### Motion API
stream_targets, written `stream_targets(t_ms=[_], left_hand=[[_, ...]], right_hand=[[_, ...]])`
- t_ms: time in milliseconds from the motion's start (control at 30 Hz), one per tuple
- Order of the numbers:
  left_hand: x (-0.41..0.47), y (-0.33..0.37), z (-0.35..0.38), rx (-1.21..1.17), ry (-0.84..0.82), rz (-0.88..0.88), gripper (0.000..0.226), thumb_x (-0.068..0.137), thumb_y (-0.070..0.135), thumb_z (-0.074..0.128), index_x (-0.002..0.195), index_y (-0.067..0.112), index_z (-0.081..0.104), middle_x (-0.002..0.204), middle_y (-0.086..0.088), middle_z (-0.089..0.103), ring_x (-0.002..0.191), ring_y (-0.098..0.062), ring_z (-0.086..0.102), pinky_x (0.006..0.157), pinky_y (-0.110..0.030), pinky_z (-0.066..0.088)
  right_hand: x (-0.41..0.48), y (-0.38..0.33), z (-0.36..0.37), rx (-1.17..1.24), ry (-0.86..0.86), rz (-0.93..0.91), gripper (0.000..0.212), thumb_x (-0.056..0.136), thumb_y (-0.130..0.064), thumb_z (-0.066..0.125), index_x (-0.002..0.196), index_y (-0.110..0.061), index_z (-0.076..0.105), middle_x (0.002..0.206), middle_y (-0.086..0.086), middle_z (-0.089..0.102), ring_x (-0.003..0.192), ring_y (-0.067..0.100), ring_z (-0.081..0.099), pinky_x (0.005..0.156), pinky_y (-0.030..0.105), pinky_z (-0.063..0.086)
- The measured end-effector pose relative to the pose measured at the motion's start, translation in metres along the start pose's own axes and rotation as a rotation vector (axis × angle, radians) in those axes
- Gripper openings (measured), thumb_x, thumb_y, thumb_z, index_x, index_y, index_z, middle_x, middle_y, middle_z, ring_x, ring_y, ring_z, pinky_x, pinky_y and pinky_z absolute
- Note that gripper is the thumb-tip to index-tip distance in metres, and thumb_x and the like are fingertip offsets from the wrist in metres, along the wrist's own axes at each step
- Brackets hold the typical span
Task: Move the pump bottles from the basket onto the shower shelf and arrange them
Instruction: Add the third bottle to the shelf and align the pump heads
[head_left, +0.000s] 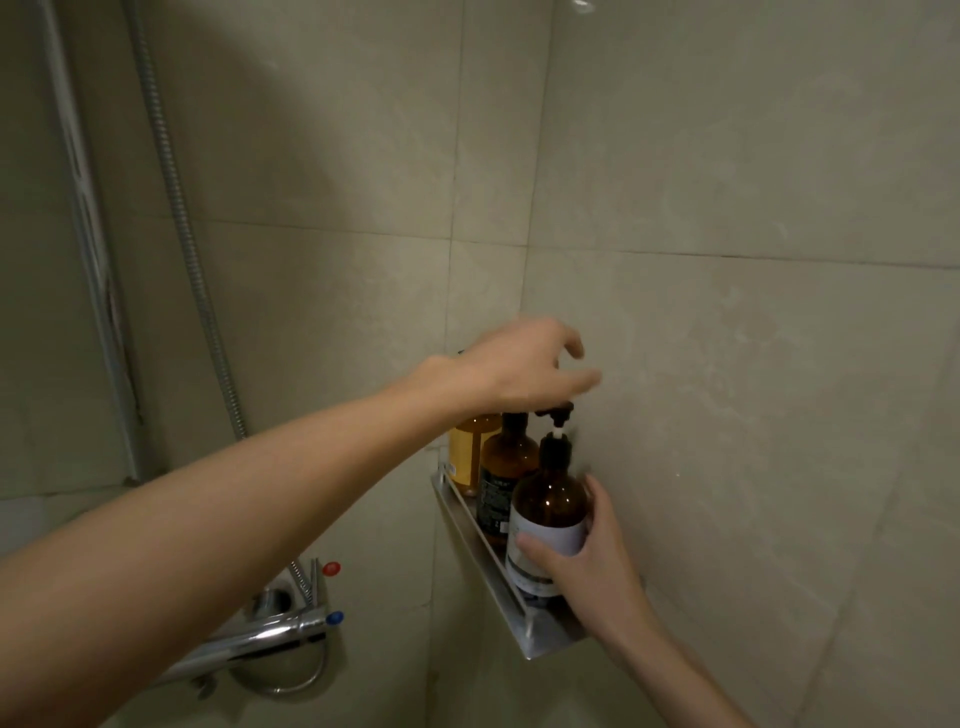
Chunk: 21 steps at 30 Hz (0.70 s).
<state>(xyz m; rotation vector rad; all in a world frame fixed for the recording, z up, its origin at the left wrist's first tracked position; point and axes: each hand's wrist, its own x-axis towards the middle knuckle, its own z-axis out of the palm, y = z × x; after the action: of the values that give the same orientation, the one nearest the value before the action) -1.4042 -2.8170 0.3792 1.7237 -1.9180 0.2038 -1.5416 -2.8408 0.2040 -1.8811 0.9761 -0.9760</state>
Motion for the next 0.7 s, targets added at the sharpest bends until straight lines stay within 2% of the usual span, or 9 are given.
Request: stream_targets(t_ms=[67,133,200,300,400,500,633,700], left_hand=[[-0.011,-0.011,-0.013,-0.169,0.227,-0.042,0.036,0.089,0.048,0.050,0.115,0.024,0.058,0.090,0.012,0.059,0.077,0.001,0.056,0.063,-0.017,0.043],[-0.026,-0.028,-0.020,-0.275,0.387,-0.090,0.028,0.091,0.040,0.049,0.110,0.023,0.060,0.089,0.012,0.059,0.081,0.001,0.057,0.066,-0.016,0.044],[-0.043,-0.049,-0.016,-0.327,0.429,-0.165,0.024,0.092,0.033,0.049,0.111,0.021,0.059,0.092,0.011,0.059,0.083,-0.001,0.058,0.067,-0.017,0.045],[-0.063,-0.080,0.012,-0.353,0.418,-0.295,0.022,0.093,0.026,0.050,0.114,0.022,0.056,0.092,0.013,0.056,0.084,-0.001,0.057,0.067,-0.017,0.045],[-0.074,-0.105,0.054,-0.326,0.368,-0.386,0.029,0.091,0.025,0.053,0.120,0.024,0.053,0.103,0.007,0.059,0.084,0.000,0.056,0.071,-0.020,0.050],[-0.072,-0.125,0.088,-0.353,0.304,-0.484,0.044,0.089,0.029,0.056,0.131,0.027,0.045,0.120,0.001,0.057,0.087,-0.002,0.056,0.076,-0.024,0.052],[-0.059,-0.142,0.113,-0.459,0.282,-0.542,0.064,0.085,0.035,0.062,0.141,0.027,0.032,0.137,-0.003,0.048,0.114,-0.016,0.054,0.093,-0.036,0.050],[-0.051,-0.147,0.121,-0.500,0.262,-0.547,0.071,0.082,0.039,0.065,0.142,0.028,0.029,0.141,-0.003,0.044,0.122,-0.019,0.049,0.099,-0.039,0.046]], right_hand=[[-0.004,-0.013,-0.004,0.033,0.060,-0.038,0.107,0.049,-0.079,0.064,0.139,-0.043,0.017,0.146,-0.010,0.034,0.129,0.011,0.036,0.106,0.044,0.035],[-0.006,-0.030,-0.010,0.046,0.170,-0.137,0.096,0.058,-0.080,0.055,0.139,-0.041,0.022,0.145,-0.012,0.034,0.127,0.006,0.034,0.105,0.039,0.034],[-0.002,-0.055,-0.020,0.077,0.250,-0.283,0.076,0.071,-0.068,0.052,0.137,-0.036,0.032,0.136,-0.018,0.039,0.124,-0.002,0.036,0.103,0.031,0.034],[0.021,-0.098,-0.037,0.007,0.245,-0.441,0.040,0.086,-0.047,0.051,0.124,-0.035,0.048,0.120,-0.021,0.051,0.113,-0.009,0.044,0.094,0.022,0.036],[0.058,-0.137,-0.042,-0.165,0.141,-0.492,0.029,0.091,-0.032,0.053,0.118,-0.026,0.057,0.112,-0.012,0.059,0.106,0.002,0.053,0.085,0.018,0.041],[0.099,-0.159,-0.035,-0.396,-0.011,-0.501,0.027,0.092,-0.029,0.051,0.117,-0.025,0.058,0.111,-0.006,0.061,0.101,0.006,0.055,0.078,0.016,0.041],[0.150,-0.159,-0.014,-0.662,-0.258,-0.471,0.030,0.092,-0.025,0.051,0.122,-0.027,0.055,0.119,0.000,0.059,0.101,0.011,0.056,0.078,0.020,0.044],[0.173,-0.154,-0.002,-0.733,-0.326,-0.433,0.034,0.092,-0.023,0.053,0.126,-0.027,0.052,0.125,0.003,0.057,0.106,0.014,0.055,0.081,0.022,0.045]])
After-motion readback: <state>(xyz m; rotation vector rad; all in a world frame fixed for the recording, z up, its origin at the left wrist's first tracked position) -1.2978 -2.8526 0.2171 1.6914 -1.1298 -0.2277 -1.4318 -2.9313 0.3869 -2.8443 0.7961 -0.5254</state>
